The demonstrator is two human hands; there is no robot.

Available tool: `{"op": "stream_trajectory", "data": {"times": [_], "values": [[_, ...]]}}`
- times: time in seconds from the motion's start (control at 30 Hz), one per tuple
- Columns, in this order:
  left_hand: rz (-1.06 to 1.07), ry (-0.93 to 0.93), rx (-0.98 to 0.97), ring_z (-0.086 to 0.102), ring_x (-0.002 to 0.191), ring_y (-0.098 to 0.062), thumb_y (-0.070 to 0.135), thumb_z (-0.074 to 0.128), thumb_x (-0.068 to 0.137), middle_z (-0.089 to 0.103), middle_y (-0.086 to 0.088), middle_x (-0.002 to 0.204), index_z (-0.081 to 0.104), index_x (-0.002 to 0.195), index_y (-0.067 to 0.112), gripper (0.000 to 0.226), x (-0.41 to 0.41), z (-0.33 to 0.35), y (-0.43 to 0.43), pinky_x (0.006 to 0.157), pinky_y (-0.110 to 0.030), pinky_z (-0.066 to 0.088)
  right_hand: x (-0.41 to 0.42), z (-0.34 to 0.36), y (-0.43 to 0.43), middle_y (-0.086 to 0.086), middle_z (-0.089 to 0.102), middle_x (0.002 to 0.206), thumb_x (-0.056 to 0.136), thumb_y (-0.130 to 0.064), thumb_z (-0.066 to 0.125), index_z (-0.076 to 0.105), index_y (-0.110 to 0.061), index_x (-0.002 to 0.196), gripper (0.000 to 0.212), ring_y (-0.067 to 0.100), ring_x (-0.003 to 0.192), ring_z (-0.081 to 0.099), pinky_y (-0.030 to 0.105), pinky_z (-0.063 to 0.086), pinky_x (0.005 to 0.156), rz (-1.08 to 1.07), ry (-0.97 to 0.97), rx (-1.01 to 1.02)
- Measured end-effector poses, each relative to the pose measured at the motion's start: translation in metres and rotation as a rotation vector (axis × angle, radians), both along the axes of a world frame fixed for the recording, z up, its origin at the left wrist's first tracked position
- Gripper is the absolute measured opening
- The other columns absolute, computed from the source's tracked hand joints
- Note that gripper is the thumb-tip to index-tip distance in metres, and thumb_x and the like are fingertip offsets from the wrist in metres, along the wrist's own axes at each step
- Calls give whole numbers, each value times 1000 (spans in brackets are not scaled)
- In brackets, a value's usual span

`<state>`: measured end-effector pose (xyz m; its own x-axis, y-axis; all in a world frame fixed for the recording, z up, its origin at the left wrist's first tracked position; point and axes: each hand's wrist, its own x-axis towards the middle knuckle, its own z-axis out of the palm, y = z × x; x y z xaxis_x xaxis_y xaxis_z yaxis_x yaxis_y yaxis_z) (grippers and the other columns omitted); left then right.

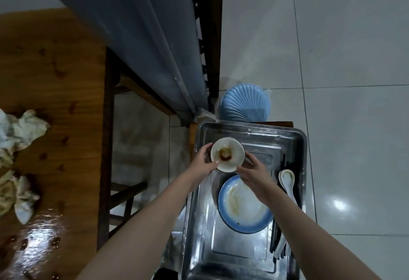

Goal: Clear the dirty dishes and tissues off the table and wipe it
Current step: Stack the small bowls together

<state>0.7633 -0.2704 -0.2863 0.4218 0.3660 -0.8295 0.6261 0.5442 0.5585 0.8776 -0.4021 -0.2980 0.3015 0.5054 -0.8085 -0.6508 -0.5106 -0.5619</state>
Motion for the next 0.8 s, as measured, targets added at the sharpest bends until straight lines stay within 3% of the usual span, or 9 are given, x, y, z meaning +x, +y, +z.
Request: {"op": "stream_trajectory", "data": {"times": [0.2,0.3,0.4,0.53,0.63,0.7,0.8], "values": [[-64,-7,-25,38,136,-18,2,62,91,36,-4,152,22,151,25,76,8,-12,0,106,-33,40,3,-6,-3,-6,69,103,88,9,53,55,-26,122,49,0,83,66,13,51,65,22,15,9],[-90,8,-13,35,139,-20,5,63,91,34,-4,154,18,153,27,80,9,-7,1,111,-39,36,4,2,-1,-7,66,112,90,4,55,54,-28,126,48,2,94,62,17,48,77,41,12,13],[-101,18,-4,28,143,-20,8,63,91,27,-1,158,15,154,28,81,7,8,2,106,-32,33,2,15,1,-4,55,133,89,0,59,39,-19,143,60,10,111,54,29,39,87,12,-23,-26],[-106,9,63,22,146,-19,6,63,91,19,-7,160,18,153,24,80,1,38,3,106,-30,32,0,40,-1,3,40,148,87,-5,65,30,-15,148,71,16,127,41,33,33,98,2,-106,-65],[-95,3,116,28,143,-21,5,63,91,25,-7,158,25,151,25,74,-8,66,5,110,-37,35,-4,68,-2,2,48,141,87,-4,65,39,-15,143,63,9,116,47,31,36,94,-2,-162,-43],[-69,-18,146,37,137,-21,5,62,91,34,-7,153,31,149,24,68,-15,86,6,102,-35,44,-9,89,0,1,55,134,86,-2,66,47,-16,137,57,4,105,54,31,40,90,-20,-200,-30],[-47,-56,201,46,128,-18,5,59,93,45,-7,145,40,145,21,58,-30,119,6,83,-22,44,-21,118,2,4,60,128,85,1,65,51,-14,134,53,15,111,57,30,42,87,-66,-251,-23]]}}
